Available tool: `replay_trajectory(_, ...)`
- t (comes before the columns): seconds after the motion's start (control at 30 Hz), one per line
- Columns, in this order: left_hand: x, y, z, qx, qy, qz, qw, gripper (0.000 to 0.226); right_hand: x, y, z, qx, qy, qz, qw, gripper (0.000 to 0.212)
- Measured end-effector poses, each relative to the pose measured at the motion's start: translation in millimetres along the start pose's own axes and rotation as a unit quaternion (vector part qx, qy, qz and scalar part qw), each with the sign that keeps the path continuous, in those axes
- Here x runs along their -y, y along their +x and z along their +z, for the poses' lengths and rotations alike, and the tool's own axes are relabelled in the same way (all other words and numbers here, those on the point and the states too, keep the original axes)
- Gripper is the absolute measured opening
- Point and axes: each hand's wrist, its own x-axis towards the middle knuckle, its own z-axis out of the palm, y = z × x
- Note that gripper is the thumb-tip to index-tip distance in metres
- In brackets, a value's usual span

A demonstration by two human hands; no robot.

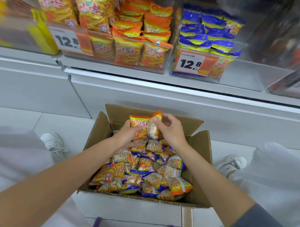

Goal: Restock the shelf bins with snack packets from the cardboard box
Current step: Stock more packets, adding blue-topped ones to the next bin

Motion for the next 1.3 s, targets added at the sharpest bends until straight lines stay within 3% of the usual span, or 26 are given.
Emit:
replay_trajectory(0.13, -3, -5, 1, 0.012, -0.074, 0.002, 0.997, 0.043, 10, 6, 9, 0.076, 0.07, 0.02, 0.994, 0.026)
replay_trajectory(0.23, -4, -5, -2, 0.016, -0.092, 0.019, 0.995, 0.046, 8, 10, 10, 0.063, -0.032, -0.014, 0.997, 0.046)
replay_trajectory(0.4, -10, -11, 3, 0.046, -0.076, 0.027, 0.996, 0.096, 13, 7, 13, 0.082, 0.01, 0.04, 0.996, 0.087)
replay_trajectory(0.43, -10, -10, 2, 0.043, -0.066, 0.029, 0.996, 0.096, 14, 7, 14, 0.087, 0.013, 0.04, 0.995, 0.09)
replay_trajectory(0.57, -18, -10, -1, 0.036, -0.052, 0.05, 0.997, 0.052, 18, 5, 13, 0.117, 0.039, 0.042, 0.991, 0.092)
replay_trajectory(0.7, -41, -18, -1, 0.047, 0.028, 0.061, 0.997, 0.044, 30, 7, 8, 0.155, 0.118, 0.091, 0.977, 0.109)
replay_trajectory(0.87, -93, -51, -6, 0.023, 0.236, 0.201, 0.951, 0.029, 80, 14, -3, 0.166, 0.156, 0.082, 0.97, 0.08)
replay_trajectory(0.97, -134, -62, -20, -0.036, 0.315, 0.319, 0.893, 0.057, 128, 24, -6, 0.114, 0.121, 0.03, 0.986, 0.062)
replay_trajectory(1.03, -166, -59, -33, -0.112, 0.369, 0.388, 0.837, 0.08, 162, 34, -8, 0.078, 0.106, -0.01, 0.991, 0.069)
replay_trajectory(1.1, -201, -58, -46, -0.19, 0.399, 0.431, 0.786, 0.07, 190, 48, -11, 0.043, 0.106, -0.038, 0.993, 0.076)
replay_trajectory(1.2, -248, -52, -65, -0.318, 0.496, 0.489, 0.643, 0.044, 220, 71, -15, 0.004, 0.096, -0.081, 0.992, 0.057)
replay_trajectory(1.23, -262, -47, -69, -0.334, 0.529, 0.495, 0.603, 0.043, 227, 79, -15, -0.006, 0.092, -0.095, 0.991, 0.054)
replay_trajectory(1.3, -286, -32, -76, -0.331, 0.585, 0.486, 0.559, 0.046, 237, 97, -14, -0.033, 0.077, -0.109, 0.991, 0.052)
